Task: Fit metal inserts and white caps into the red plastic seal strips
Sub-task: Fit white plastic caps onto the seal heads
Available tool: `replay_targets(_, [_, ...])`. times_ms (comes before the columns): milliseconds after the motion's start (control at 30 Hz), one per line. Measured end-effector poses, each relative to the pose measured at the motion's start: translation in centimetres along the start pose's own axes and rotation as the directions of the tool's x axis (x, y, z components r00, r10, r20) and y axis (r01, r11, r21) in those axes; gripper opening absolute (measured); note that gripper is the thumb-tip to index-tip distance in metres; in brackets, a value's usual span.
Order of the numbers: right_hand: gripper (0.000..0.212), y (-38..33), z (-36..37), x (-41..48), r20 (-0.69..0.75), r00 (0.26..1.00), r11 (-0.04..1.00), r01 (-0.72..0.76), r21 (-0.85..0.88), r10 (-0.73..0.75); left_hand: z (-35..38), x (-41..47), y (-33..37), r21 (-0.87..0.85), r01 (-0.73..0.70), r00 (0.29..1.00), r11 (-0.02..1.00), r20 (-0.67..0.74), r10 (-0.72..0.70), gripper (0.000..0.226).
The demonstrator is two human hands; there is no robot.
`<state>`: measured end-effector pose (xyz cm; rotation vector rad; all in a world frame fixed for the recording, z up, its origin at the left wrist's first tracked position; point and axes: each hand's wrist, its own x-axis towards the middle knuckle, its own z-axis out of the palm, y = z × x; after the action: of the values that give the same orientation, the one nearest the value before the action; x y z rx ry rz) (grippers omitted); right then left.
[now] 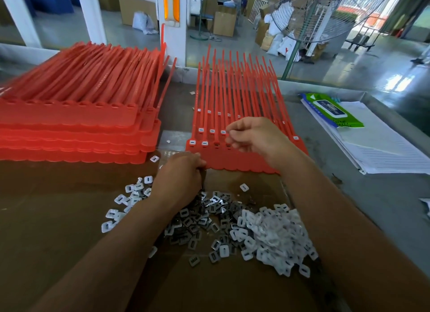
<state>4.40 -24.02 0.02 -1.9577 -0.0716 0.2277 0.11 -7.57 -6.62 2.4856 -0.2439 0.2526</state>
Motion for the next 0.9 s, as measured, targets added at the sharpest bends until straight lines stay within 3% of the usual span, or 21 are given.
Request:
replay_targets(300, [0.021,1.7,-3.4,-6.3,0.293,0.956,0.969,0.096,-0.226,-0.026,0.1,0.2,-0.2,0.033,-0.010,1.000,0.999,0.003,0.010,0.037])
replay_targets(400, [0.024,2.6,-3.8,-7.3,0.291,0.957,0.981,0.061,-0.185,-0.005,0.1,0.3,-0.1,0.047,-0.018,1.000,0.999,0.011,0.017,0.037])
replay_targets(567, [0.020,3.8,-4.0,-8.2,0.217,0.976,0.898,0.110,-0.427,-0.016,0.1,0.3,-0.1,0.052,-0.030,0.999,0.998,0.013,0.029,0.037])
replay_targets(900, [0.015,4.3,-3.4,-8.1,0.264,0.957,0.871,0.024,-0.491,0.122,0.0,0.3,0.1,0.042,-0.033,0.999,0.999,-0.004,0.033,0.036])
